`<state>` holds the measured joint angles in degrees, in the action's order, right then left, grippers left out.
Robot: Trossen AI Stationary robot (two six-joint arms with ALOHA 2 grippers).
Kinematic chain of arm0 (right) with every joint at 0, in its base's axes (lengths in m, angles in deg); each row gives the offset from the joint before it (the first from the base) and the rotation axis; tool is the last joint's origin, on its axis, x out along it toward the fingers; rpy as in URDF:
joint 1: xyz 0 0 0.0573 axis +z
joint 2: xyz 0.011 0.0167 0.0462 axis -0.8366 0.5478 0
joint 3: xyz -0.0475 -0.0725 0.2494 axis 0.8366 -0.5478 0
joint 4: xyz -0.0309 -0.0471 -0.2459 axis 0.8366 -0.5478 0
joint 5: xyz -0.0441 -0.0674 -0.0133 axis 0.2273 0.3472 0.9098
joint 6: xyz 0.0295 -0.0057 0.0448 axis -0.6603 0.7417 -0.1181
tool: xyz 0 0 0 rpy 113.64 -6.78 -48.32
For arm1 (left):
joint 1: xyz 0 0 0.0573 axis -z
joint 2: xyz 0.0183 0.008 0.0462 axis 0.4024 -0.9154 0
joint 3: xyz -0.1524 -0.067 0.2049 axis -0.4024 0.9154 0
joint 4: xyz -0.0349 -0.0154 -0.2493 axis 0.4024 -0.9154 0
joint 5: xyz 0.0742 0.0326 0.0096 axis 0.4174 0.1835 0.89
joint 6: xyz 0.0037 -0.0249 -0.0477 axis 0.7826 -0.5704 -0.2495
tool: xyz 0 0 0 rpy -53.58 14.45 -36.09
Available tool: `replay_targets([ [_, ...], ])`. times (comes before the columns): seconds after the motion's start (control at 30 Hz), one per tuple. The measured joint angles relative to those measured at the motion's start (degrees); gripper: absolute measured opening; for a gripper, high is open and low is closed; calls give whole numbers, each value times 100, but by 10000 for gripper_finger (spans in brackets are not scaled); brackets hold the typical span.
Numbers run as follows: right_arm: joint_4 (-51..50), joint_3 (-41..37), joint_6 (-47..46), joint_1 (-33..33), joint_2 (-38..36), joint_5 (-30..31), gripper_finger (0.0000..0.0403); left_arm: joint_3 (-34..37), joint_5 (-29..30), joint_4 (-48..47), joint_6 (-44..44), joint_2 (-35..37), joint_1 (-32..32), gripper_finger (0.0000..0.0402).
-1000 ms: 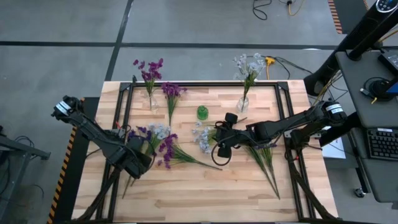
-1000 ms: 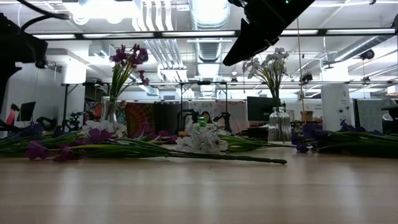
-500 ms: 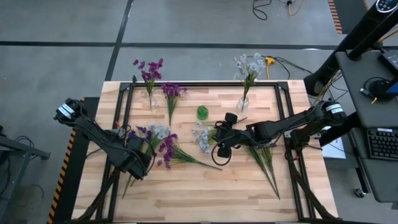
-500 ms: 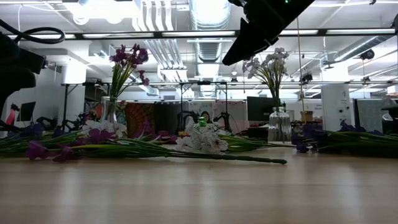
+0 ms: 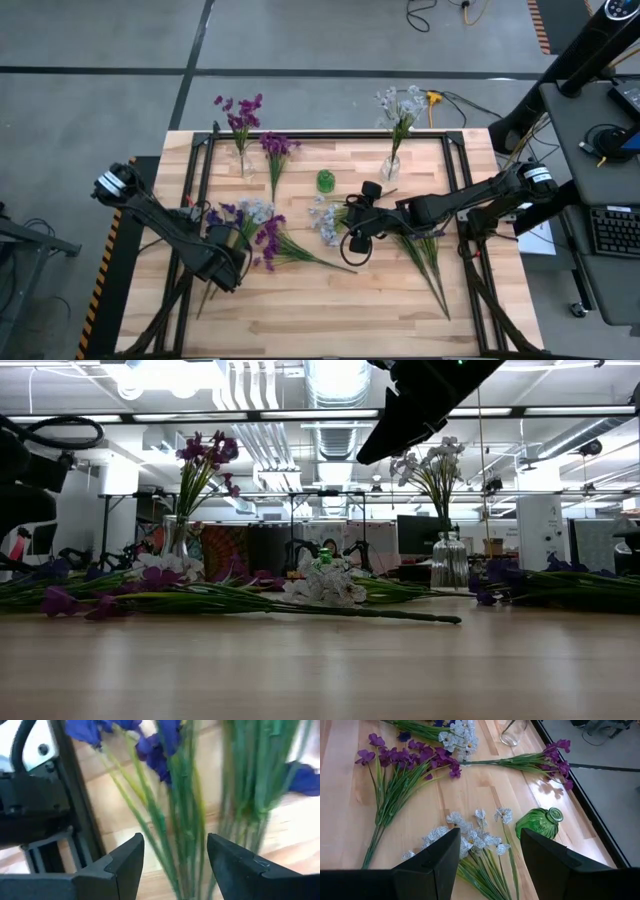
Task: Sort flowers into vase by color
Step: Put the left blue flowers into the green flower vase
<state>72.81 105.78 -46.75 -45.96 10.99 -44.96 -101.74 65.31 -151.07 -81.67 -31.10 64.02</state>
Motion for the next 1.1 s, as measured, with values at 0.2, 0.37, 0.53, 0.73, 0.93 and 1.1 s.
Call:
replay_targets([
  [0.2, 39, -31, 13, 0, 0, -4, 201, 100, -196, 29, -15, -76, -4, 199],
  [0.37, 42, -36, 15, 0, 0, -6, 201, 116, -195, 124, -15, -73, -2, 199],
  [0.53, 43, -55, 15, 0, 0, -13, 201, 322, -199, 467, -15, -63, -2, 196],
  [0.73, 50, -55, 7, 2, 0, -15, 201, 485, -263, 681, -6, -45, 0, 168],
  [0.93, 72, -55, 0, 2, 0, -15, 201, 459, -311, 623, 73, -38, 0, 126],
  [1.1, 79, -55, 0, 2, 0, -15, 201, 459, -315, 619, 87, -34, 0, 89],
])
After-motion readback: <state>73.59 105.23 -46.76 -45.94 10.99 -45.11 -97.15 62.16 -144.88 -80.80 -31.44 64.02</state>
